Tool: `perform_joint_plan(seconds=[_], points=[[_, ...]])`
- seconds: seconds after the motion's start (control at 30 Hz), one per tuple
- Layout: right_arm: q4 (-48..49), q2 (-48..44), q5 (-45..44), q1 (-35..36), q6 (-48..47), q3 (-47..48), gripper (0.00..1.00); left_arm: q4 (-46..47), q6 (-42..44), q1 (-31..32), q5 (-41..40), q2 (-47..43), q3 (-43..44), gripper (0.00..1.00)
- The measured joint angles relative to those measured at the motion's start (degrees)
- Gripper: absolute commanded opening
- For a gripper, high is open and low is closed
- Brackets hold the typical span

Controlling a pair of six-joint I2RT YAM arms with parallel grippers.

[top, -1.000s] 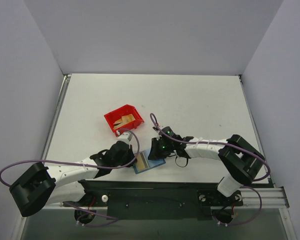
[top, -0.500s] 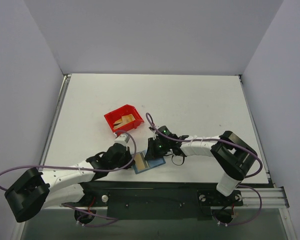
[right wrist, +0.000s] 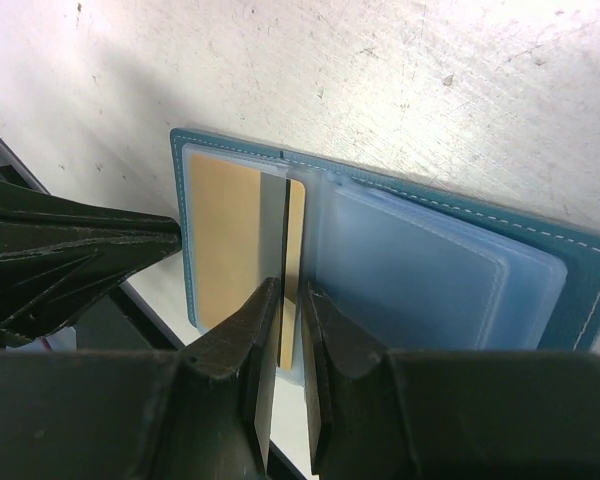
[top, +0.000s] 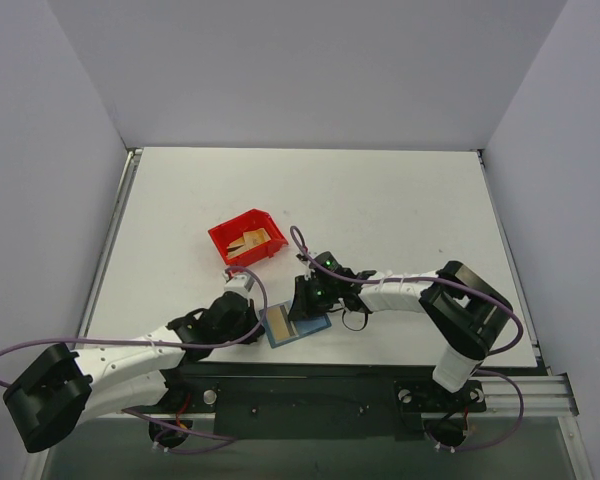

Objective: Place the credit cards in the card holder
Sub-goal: Insert the credit card into the card holder.

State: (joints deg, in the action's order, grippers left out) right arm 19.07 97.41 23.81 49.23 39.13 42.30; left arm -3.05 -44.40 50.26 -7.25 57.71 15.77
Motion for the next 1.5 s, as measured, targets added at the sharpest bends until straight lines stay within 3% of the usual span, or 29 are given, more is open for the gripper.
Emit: perform_joint_plan(seconds=[1.2, 1.5], points=[[3.4, 1.8, 2.4, -0.2, 1.7, 0.2, 0.12, 3.9, -0.4, 0.0, 0.2, 3.5, 0.1, 0.00], [0.4, -0.5, -0.2, 0.4, 0.1, 0.1, 0.23, 1.7, -1.5, 0.0, -0.8, 1.8, 0.3, 0.00]])
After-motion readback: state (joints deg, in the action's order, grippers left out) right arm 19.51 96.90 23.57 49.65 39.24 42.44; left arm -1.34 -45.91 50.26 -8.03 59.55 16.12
